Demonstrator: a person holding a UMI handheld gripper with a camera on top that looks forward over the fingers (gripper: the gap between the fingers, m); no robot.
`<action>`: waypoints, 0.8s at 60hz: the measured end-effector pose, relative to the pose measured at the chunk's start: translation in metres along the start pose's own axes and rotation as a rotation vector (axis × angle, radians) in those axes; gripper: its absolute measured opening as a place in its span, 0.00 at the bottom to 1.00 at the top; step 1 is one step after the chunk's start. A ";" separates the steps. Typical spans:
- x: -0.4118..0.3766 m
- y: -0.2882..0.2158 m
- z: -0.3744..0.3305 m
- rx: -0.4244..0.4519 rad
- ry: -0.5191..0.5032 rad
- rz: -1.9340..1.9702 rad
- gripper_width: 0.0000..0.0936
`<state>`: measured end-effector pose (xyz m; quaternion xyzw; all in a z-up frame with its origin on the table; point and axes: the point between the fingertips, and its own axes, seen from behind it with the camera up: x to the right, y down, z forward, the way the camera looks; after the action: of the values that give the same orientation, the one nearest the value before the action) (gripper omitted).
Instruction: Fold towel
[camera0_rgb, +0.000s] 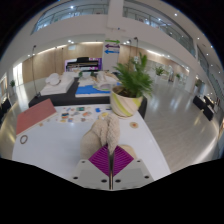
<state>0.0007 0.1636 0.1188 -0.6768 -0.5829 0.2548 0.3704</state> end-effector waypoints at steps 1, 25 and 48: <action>0.010 0.002 0.002 -0.003 0.003 0.003 0.02; 0.116 0.044 -0.038 -0.117 -0.043 -0.020 0.91; 0.159 0.037 -0.248 -0.083 -0.012 0.013 0.91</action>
<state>0.2463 0.2664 0.2508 -0.6939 -0.5908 0.2368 0.3366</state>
